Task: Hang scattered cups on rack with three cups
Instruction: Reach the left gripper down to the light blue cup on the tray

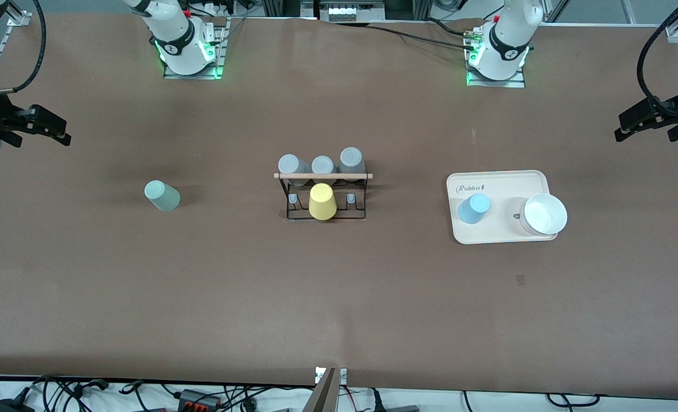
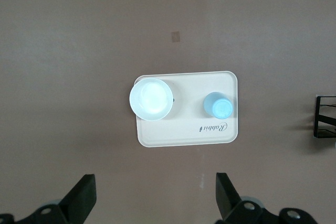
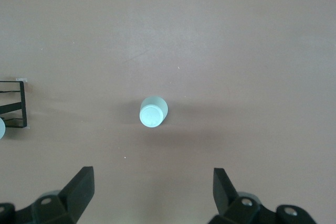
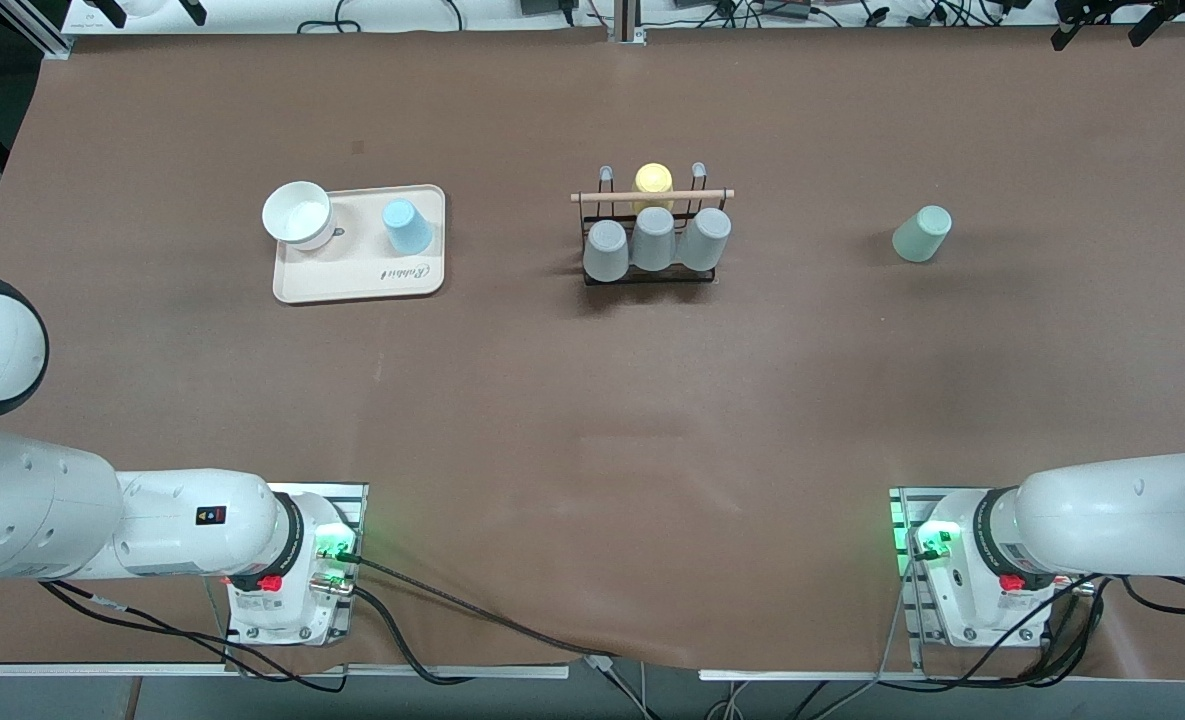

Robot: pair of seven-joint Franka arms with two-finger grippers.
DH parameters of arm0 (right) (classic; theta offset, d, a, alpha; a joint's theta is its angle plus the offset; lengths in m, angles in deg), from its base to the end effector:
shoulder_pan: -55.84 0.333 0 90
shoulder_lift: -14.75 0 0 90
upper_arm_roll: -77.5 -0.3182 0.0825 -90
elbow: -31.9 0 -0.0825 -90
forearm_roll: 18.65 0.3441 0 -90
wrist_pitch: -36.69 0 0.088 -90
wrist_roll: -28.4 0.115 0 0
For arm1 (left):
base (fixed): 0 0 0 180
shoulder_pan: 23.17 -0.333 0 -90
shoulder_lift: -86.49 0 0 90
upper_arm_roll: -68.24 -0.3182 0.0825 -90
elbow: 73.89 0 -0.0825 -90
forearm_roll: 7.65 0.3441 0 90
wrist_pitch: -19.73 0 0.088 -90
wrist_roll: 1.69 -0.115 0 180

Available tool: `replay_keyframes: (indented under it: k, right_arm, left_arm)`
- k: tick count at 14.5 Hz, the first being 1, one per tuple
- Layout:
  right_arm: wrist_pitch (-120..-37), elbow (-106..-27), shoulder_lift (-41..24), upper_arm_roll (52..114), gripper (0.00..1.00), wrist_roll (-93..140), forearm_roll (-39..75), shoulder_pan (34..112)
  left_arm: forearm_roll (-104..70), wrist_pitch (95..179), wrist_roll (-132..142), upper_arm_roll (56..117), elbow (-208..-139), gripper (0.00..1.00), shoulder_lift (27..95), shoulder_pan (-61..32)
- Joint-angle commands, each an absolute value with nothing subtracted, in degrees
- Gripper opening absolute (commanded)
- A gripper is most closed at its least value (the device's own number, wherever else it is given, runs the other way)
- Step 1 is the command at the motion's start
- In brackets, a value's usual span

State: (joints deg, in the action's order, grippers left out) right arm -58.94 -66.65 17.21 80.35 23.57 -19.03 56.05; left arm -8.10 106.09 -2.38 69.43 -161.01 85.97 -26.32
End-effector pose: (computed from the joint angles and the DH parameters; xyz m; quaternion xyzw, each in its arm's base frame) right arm 0.5062 -0.0246 0.5842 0.9998 0.0195 -0.0042 0.0020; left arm 0.5109 0.0166 0.6301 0.9999 0.0109 -0.0111 0.0043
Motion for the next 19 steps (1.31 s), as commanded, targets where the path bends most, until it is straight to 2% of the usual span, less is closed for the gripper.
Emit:
replay_keyframes:
  k: [1, 8, 13, 15, 19]
  right_arm:
    - [-58.7, -68.1, 19.1, 80.1, 1.0, 23.6, -19.3, 56.1]
    - [-59.5, -68.0, 18.7, 80.2, 1.0, 23.6, -19.1, 56.0]
    - [-59.5, -67.9, 18.5, 80.2, 1.0, 23.6, -18.9, 55.9]
    - [-59.5, -67.9, 18.4, 80.2, 1.0, 23.6, -18.9, 55.9]
    - [-59.5, -67.6, 17.8, 80.3, 1.0, 23.6, -18.7, 55.8]
  left_arm:
    - [-8.8, 106.2, -3.5, 69.5, -161.9, 1.0, 86.8, -26.7]
    - [-8.9, 106.4, -2.8, 69.3, -161.5, 1.0, 86.4, -26.7]
    - [-9.1, 107.0, 3.6, 71.4, -163.5, 1.0, 80.2, -25.0]
    - [-12.1, 110.6, 4.4, 72.0, -166.1, 1.0, 78.5, -24.8]
    - [-13.3, 125.1, 7.6, 73.8, -177.8, 1.0, 77.4, -23.3]
